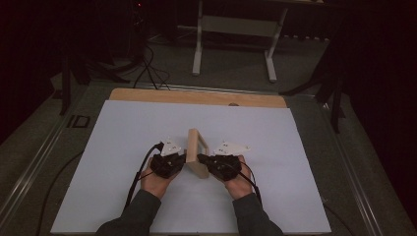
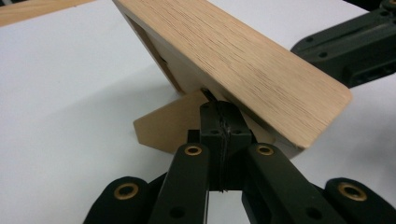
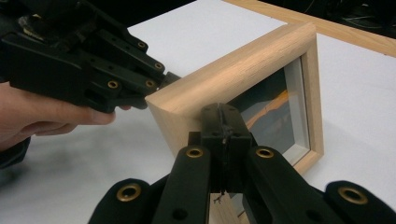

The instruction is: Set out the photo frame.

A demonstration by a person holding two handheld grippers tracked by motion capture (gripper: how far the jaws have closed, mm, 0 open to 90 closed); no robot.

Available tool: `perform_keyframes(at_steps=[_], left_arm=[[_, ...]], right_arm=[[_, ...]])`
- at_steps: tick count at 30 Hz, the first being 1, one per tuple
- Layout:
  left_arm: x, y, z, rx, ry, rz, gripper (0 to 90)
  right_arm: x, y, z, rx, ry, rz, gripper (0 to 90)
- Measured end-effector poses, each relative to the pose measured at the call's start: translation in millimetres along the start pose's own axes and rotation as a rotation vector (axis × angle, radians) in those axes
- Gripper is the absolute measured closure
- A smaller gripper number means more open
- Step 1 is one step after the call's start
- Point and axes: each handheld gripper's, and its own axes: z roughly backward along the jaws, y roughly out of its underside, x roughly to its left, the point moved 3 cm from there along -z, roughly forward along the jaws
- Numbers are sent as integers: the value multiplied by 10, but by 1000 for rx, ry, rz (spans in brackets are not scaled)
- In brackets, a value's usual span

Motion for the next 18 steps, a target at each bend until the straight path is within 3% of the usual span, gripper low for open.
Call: perform_keyframes(at_steps=[9, 18], left_arm=[[88, 2, 129, -30, -16, 41, 872], [138, -15, 296, -63, -33, 84, 785]], right_arm=[[-28, -19, 36, -11, 6, -8, 860], [-40, -9, 20, 7, 24, -3, 711]])
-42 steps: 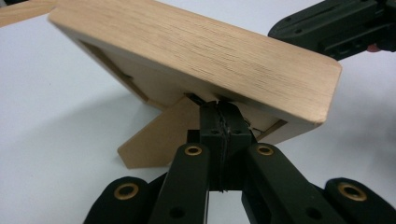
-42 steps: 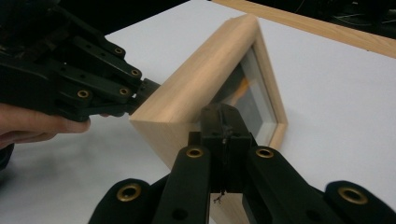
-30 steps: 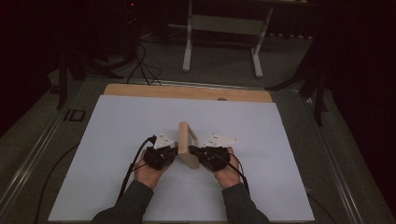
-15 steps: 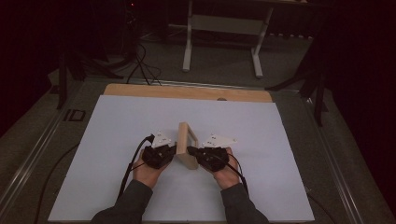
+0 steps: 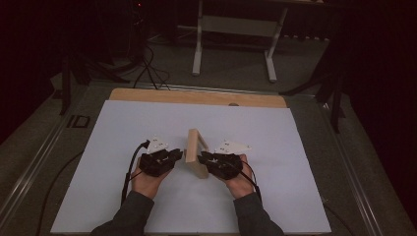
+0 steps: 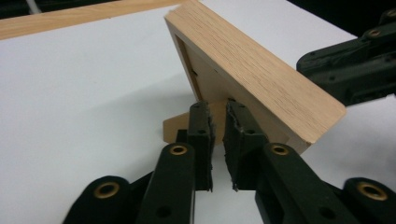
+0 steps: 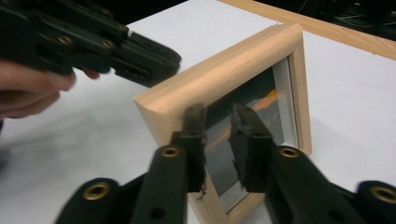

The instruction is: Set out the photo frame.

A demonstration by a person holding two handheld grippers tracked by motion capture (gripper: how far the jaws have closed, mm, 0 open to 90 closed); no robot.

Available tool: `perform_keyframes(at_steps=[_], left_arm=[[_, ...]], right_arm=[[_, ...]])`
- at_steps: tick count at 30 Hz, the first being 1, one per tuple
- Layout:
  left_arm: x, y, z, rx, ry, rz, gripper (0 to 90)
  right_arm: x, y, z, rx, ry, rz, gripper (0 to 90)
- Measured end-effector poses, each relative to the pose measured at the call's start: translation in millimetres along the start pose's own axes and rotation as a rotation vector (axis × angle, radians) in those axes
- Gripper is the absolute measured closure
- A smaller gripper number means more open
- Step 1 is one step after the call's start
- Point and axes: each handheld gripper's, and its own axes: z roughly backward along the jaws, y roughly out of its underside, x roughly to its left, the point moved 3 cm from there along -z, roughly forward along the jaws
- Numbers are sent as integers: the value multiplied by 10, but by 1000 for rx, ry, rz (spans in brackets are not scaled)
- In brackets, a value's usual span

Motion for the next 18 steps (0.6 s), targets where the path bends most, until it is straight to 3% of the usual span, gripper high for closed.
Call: perform_keyframes(at_steps=[6, 18], left_arm=[[-8, -13, 74, -19, 1, -3, 666], [4, -42, 136, -50, 10, 42, 481]], right_arm=[[-21, 4, 2, 5, 16, -9, 618], [-49, 2, 24, 10, 31, -1, 548]])
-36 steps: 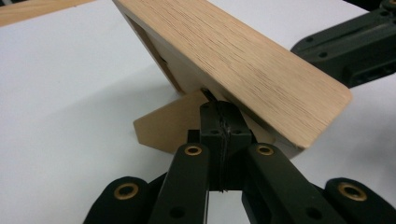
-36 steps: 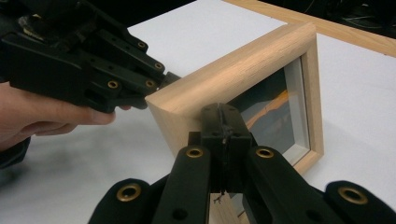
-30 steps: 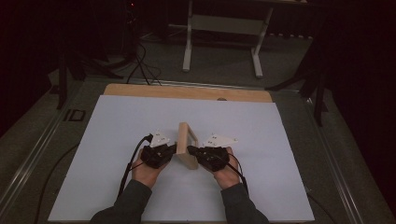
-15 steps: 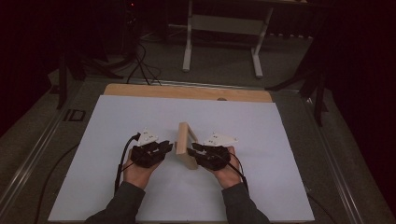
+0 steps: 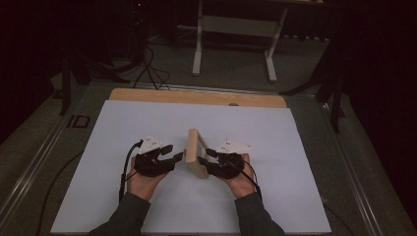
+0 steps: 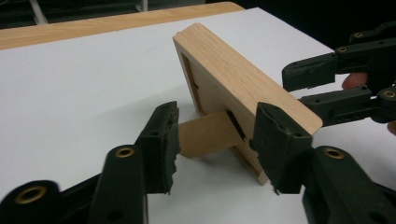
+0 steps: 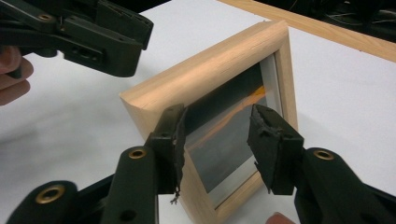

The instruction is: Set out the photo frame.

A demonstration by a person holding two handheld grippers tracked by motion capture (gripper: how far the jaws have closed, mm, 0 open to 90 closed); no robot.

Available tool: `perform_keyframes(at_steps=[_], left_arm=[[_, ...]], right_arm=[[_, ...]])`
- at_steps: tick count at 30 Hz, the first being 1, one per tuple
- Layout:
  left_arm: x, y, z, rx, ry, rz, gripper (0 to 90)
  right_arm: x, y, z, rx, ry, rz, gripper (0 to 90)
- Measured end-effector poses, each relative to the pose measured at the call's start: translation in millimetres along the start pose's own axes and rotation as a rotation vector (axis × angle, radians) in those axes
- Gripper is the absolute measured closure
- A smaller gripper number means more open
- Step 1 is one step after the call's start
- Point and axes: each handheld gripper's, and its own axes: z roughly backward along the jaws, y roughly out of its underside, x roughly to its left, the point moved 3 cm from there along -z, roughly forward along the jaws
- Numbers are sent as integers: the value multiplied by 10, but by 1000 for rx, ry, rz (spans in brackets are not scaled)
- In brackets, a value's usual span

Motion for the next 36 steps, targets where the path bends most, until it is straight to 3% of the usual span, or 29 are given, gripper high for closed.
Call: perform_keyframes(at_steps=[10, 24, 29, 36], left_arm=[[-79, -33, 2, 3, 44, 7, 388], [-206, -59, -100, 23, 85, 12, 331], [-260, -73, -150, 30, 83, 5, 331], [-299, -70, -245, 46, 49, -3, 328]], right_arm=[[-40, -1, 21, -4, 14, -19, 537], [-71, -1, 38, -10, 23, -29, 533], [-90, 0, 50, -13, 28, -34, 533], [-145, -1, 99, -25, 38, -47, 533]])
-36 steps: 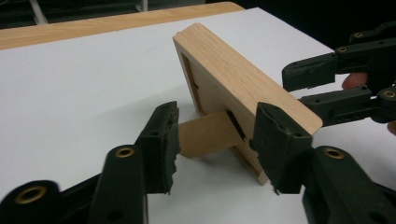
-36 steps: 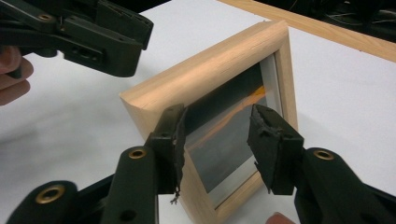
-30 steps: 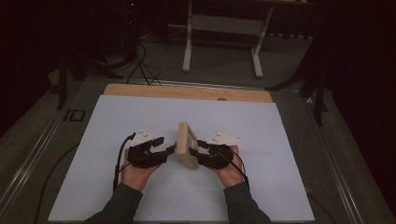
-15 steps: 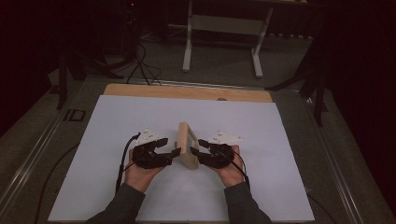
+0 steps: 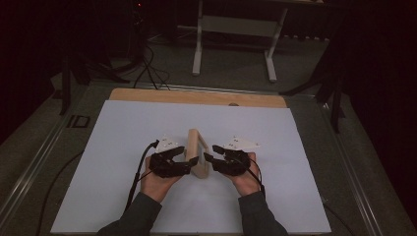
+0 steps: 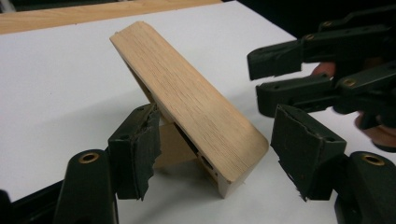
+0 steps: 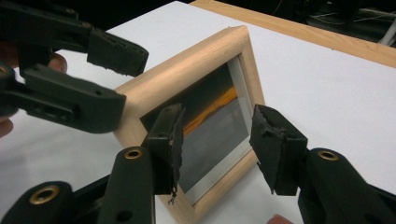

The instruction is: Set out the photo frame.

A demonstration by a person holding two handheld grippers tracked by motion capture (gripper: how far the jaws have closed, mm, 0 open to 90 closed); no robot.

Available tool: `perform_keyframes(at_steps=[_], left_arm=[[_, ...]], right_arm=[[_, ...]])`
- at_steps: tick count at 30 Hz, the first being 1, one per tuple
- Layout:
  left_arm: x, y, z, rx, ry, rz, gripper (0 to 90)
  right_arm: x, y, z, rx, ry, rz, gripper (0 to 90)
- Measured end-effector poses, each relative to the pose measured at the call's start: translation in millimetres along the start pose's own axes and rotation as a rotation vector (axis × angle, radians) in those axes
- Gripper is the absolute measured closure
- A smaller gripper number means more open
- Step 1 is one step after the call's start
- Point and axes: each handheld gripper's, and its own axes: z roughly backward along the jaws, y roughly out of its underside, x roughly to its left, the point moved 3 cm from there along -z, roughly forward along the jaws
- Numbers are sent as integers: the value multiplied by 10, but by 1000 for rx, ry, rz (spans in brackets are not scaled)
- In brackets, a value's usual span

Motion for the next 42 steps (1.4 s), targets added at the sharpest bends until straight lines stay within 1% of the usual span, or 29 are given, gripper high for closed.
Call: perform_keyframes(at_steps=[5, 11, 21, 35, 42], left_arm=[[-16, 9, -51, 13, -13, -8, 325], [-12, 14, -102, 28, -27, 2, 329], [-14, 13, -100, 31, -14, 7, 369], [8, 12, -98, 41, 7, 26, 385], [11, 10, -96, 42, 8, 33, 395]], right_arm=[[-29, 2, 18, -6, 5, -6, 533], [-44, -2, 36, -12, 6, -13, 533], [-55, -5, 48, -17, 9, -13, 530], [-74, -10, 67, -24, 12, -17, 527], [-78, -11, 73, -25, 13, -19, 526]])
